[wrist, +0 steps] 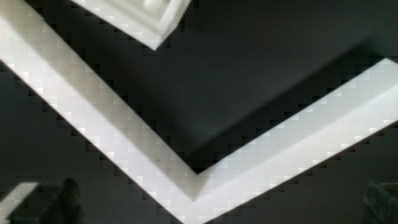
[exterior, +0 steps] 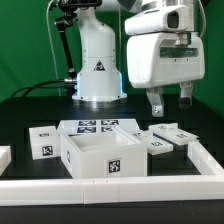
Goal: Assemble cabinet
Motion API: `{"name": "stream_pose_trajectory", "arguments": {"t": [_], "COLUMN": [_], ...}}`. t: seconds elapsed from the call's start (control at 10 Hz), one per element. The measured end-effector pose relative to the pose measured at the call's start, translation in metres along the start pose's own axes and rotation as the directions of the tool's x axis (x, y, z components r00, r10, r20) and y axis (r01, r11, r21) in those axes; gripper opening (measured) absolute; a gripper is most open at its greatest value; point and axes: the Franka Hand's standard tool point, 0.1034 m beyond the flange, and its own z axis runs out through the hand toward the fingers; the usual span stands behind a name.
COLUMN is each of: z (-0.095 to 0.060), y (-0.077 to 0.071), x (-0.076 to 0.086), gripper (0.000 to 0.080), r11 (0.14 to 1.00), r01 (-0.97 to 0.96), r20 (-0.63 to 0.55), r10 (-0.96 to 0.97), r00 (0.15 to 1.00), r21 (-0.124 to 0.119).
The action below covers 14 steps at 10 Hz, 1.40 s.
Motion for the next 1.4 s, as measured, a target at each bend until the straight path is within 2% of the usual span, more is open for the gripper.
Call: {"name": "stream_pose_trajectory", "arguments": {"t": [0.1,0.6,0.9,1.0,1.1,1.2,1.4], "z": [0.001,0.001,0.000,0.000,0.003,0.004,0.004], "y": [-0.001,-0.001,-0.003,-0.008,-0.013,-0.015,-0.014], "x": [0.001,0.001,-0.010,-0.012,-0.019,-0.023,-0.022], "gripper": [0.0797,0.0797,0.0797,0.0797,0.0797,0.0797,0.0797], "r11": [1.000,1.000,0.963,0.940,0.922,0.921,0.922], "r01": [-0.004,-0.004,0.269,0.340,0.386,0.387,0.386], "r20": [-0.016,-0.015,0.009,0.037,0.085,0.105,0.100], "r10": [0.004,0.004,-0.269,-0.340,-0.387,-0.390,-0.388], "r00": [1.000,1.000,0.963,0.940,0.918,0.915,0.916], "r21": [-0.011,-0.011,-0.017,-0.011,0.024,0.046,0.040]}}
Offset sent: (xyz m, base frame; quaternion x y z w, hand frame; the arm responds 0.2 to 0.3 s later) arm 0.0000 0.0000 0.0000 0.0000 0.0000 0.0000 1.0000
